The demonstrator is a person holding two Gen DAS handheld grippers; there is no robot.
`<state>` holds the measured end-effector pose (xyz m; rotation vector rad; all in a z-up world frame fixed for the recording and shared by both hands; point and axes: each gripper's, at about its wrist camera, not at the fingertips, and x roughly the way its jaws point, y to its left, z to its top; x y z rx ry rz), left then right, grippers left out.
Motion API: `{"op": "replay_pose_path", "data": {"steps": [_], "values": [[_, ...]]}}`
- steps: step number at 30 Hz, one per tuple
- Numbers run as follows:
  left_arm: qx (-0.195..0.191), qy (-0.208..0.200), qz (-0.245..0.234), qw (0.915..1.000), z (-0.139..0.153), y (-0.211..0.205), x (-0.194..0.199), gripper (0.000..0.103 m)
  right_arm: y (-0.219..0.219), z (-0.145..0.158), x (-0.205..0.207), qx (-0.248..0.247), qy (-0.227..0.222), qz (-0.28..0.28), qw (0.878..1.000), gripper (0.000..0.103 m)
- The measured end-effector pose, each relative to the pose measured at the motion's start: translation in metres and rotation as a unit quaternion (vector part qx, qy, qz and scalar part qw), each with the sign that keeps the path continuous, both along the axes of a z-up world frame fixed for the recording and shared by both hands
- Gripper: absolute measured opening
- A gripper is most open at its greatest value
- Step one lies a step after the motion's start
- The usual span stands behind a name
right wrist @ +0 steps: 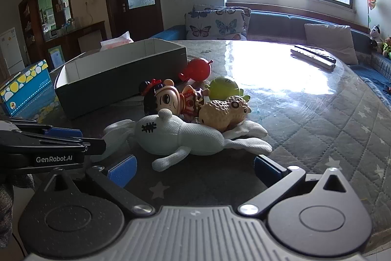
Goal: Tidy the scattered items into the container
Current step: 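Move the left gripper toward the white plush bunny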
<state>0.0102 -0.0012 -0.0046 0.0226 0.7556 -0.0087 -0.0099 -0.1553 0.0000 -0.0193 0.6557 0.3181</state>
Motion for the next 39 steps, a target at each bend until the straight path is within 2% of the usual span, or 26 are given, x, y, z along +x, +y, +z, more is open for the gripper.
{"op": "replay_pose_path", "data": {"steps": [39], "values": [[-0.018, 0.019, -0.011, 0.9996, 0.003, 0.002, 0.025, 0.042, 0.004, -0.005, 0.026, -0.010, 0.024, -0.001, 1.000, 0.103]]}}
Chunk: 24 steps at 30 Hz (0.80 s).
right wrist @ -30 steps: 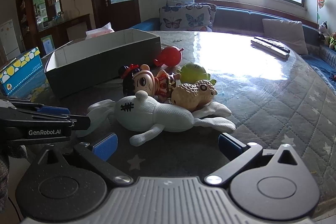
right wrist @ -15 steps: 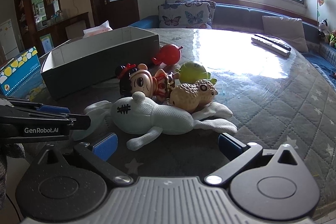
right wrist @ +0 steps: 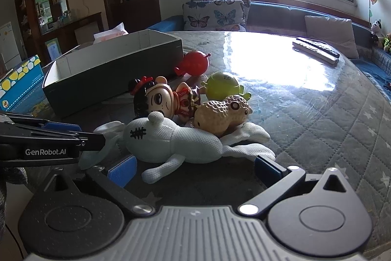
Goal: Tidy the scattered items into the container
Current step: 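Move the left gripper toward the white plush bunny, then close the left gripper on the white plush bunny's leg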
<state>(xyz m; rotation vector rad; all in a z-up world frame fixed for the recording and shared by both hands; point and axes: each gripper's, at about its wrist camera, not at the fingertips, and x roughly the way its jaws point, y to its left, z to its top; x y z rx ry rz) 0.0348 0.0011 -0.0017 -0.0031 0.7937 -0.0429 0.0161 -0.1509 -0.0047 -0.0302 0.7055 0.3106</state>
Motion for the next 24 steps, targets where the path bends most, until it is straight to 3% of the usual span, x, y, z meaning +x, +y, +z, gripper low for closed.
{"op": "replay_pose_path", "data": {"steps": [15, 24], "values": [[-0.003, 0.003, -0.026, 0.9997, 0.004, 0.000, 0.004, 0.042, 0.003, 0.003, 0.009, -0.007, 0.004, 0.010, 1.000, 0.099], [0.001, -0.005, -0.073, 0.9973, 0.009, 0.000, 0.004, 0.041, 0.005, 0.000, 0.014, -0.017, 0.009, 0.021, 1.000, 0.095]]}}
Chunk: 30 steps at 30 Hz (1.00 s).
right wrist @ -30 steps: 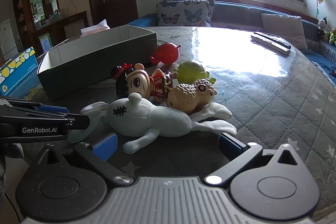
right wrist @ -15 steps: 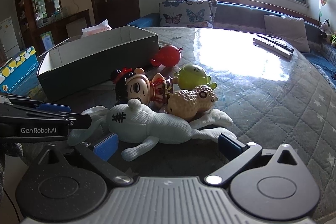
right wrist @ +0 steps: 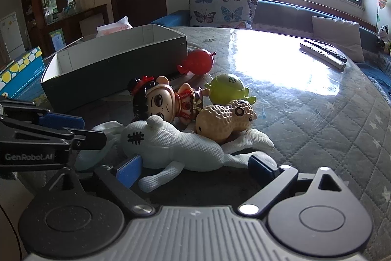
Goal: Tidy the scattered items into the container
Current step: 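Close the left gripper on the white plush bunny's leg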
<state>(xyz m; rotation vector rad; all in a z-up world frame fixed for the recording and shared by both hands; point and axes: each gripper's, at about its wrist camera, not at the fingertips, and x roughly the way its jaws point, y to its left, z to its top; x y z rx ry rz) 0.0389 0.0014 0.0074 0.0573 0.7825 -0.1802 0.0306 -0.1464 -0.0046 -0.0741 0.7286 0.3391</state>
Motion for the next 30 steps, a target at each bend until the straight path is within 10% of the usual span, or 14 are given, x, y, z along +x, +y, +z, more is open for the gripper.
{"op": "replay_pose_path", "data": {"steps": [22, 30], "values": [[0.039, 0.006, -0.103, 0.9939, -0.009, -0.009, 0.019, 0.040, -0.009, 0.003, 0.017, 0.010, 0.017, 0.026, 0.999, 0.079], [0.017, 0.012, -0.117, 0.9929, -0.018, -0.004, 0.028, 0.022, 0.000, 0.001, 0.017, -0.013, 0.018, 0.049, 0.999, 0.068]]}}
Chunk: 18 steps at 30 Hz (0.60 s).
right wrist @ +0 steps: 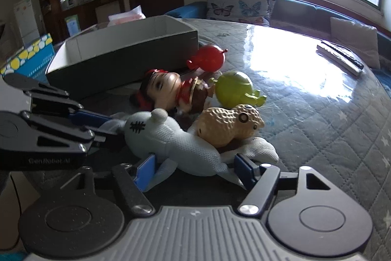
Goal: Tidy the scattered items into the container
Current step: 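Close the left gripper on the white plush bunny's leg, then carry the bunny with the left gripper over the grey box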
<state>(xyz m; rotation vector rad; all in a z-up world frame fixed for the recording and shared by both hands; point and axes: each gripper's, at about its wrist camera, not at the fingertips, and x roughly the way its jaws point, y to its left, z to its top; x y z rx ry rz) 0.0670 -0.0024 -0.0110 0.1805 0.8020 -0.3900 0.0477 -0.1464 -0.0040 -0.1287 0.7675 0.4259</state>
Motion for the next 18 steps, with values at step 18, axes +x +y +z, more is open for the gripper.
{"op": "replay_pose_path", "data": {"steps": [18], "values": [[-0.077, -0.039, 0.024, 0.9960, 0.026, 0.029, -0.023, 0.010, 0.017, 0.016, -0.012, -0.006, -0.024, 0.011, 1.000, 0.036]]}}
